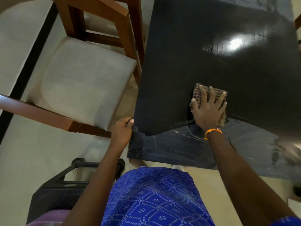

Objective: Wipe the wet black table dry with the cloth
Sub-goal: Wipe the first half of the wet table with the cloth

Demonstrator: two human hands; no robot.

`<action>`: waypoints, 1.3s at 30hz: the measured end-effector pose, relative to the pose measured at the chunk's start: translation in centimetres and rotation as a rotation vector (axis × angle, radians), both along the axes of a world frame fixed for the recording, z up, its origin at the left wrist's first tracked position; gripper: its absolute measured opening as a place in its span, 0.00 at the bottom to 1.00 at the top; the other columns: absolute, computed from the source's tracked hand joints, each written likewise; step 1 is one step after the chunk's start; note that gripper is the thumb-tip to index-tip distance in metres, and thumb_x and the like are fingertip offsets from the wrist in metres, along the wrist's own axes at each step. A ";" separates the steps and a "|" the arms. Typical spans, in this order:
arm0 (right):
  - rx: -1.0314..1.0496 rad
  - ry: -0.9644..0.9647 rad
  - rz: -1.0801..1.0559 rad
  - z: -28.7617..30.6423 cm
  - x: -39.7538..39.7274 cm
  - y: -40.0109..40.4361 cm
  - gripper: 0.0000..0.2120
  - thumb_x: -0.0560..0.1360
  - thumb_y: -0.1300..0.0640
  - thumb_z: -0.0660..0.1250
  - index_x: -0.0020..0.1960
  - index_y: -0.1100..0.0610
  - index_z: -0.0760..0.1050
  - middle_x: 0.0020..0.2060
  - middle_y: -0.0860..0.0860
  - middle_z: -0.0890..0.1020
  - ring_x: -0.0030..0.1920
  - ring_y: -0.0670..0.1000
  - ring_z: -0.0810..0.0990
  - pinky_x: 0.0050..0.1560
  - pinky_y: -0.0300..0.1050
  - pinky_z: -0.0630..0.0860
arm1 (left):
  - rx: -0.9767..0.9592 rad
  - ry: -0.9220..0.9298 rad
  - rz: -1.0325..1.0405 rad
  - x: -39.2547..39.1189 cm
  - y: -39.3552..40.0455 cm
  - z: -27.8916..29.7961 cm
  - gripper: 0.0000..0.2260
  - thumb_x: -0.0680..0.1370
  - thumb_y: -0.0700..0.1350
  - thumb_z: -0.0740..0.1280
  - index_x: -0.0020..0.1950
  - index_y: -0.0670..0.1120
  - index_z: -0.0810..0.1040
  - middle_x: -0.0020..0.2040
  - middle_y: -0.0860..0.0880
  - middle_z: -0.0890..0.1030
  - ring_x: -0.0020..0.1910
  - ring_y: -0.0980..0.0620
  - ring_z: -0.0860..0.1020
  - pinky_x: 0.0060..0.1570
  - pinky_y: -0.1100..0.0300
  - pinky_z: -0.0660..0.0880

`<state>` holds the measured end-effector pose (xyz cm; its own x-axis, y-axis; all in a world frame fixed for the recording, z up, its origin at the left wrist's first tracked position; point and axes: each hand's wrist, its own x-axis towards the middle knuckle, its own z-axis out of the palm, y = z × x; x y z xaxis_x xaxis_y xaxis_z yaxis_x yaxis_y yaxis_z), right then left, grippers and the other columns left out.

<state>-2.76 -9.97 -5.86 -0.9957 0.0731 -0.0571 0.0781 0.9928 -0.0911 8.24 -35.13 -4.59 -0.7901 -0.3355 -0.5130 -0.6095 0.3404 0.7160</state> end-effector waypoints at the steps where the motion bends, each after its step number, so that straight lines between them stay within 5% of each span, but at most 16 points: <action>1: 0.005 0.001 -0.002 0.0 0.5 -1.5 0.28 0.75 0.42 0.53 0.74 0.46 0.59 0.75 0.53 0.60 0.75 0.68 0.49 0.71 0.70 0.51 | 0.014 -0.009 0.001 0.1 -0.1 0.0 0.12 0.80 0.43 0.57 0.56 0.41 0.78 0.51 0.43 0.79 0.49 0.49 0.76 0.50 0.57 0.71; 8: -0.099 0.042 0.454 -0.2 6.8 -12.2 0.27 0.76 0.42 0.56 0.74 0.43 0.58 0.75 0.54 0.62 0.74 0.68 0.51 0.71 0.71 0.48 | -0.037 0.116 0.254 0.1 -0.1 1.3 0.13 0.78 0.40 0.62 0.61 0.51 0.75 0.62 0.48 0.73 0.55 0.53 0.74 0.56 0.52 0.75; 13: -0.122 0.060 0.674 -0.2 8.1 -9.8 0.27 0.74 0.40 0.58 0.73 0.42 0.62 0.71 0.52 0.68 0.74 0.63 0.58 0.72 0.66 0.54 | -0.217 0.245 0.120 -0.4 2.0 2.5 0.14 0.77 0.39 0.61 0.62 0.49 0.73 0.59 0.46 0.73 0.56 0.49 0.74 0.57 0.50 0.74; 16: -0.077 0.075 0.593 -0.1 7.1 -4.9 0.29 0.72 0.40 0.60 0.72 0.42 0.63 0.70 0.50 0.70 0.73 0.61 0.61 0.71 0.64 0.57 | -0.305 0.286 -0.111 -0.7 3.8 2.6 0.14 0.74 0.38 0.64 0.58 0.49 0.76 0.51 0.47 0.76 0.51 0.47 0.75 0.54 0.47 0.73; 21: 0.094 0.078 0.239 0.5 5.0 7.1 0.27 0.71 0.41 0.60 0.68 0.49 0.69 0.65 0.53 0.74 0.72 0.62 0.62 0.71 0.66 0.54 | -0.256 0.364 -0.585 -1.2 9.8 2.9 0.04 0.73 0.45 0.68 0.46 0.52 0.81 0.39 0.57 0.73 0.43 0.56 0.71 0.48 0.58 0.66; 26: 0.100 0.036 -0.216 1.1 3.6 15.6 0.28 0.72 0.43 0.55 0.70 0.53 0.65 0.68 0.56 0.69 0.74 0.63 0.58 0.71 0.66 0.57 | -0.364 0.378 -0.822 -0.9 15.1 3.0 0.11 0.75 0.49 0.67 0.56 0.53 0.78 0.46 0.54 0.76 0.48 0.54 0.73 0.52 0.59 0.64; 30: 0.031 0.053 -0.372 0.2 3.3 13.8 0.28 0.75 0.46 0.54 0.73 0.52 0.61 0.73 0.56 0.64 0.75 0.65 0.54 0.72 0.66 0.53 | -0.512 0.351 -0.869 -0.1 16.0 2.4 0.15 0.76 0.48 0.65 0.62 0.52 0.75 0.55 0.52 0.77 0.54 0.51 0.72 0.55 0.56 0.65; 34: 0.007 0.014 -0.224 0.0 3.1 9.2 0.29 0.75 0.45 0.54 0.75 0.46 0.56 0.75 0.54 0.60 0.75 0.66 0.51 0.72 0.67 0.49 | -0.588 0.339 -0.888 0.5 16.5 2.1 0.14 0.77 0.47 0.64 0.63 0.52 0.75 0.54 0.52 0.78 0.52 0.51 0.72 0.52 0.57 0.63; 39: -0.090 0.020 0.258 0.0 5.5 5.1 0.29 0.74 0.43 0.55 0.74 0.44 0.58 0.75 0.54 0.60 0.74 0.65 0.55 0.71 0.68 0.53 | -0.626 0.308 -0.778 0.9 16.7 2.3 0.12 0.73 0.44 0.68 0.57 0.49 0.80 0.47 0.48 0.80 0.47 0.47 0.75 0.45 0.56 0.64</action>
<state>2.77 -4.88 -5.84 -0.9817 -0.1877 -0.0317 -0.1792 0.9674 -0.1789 9.16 -18.39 -2.32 -0.9691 0.1853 -0.1628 0.1158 0.9245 0.3633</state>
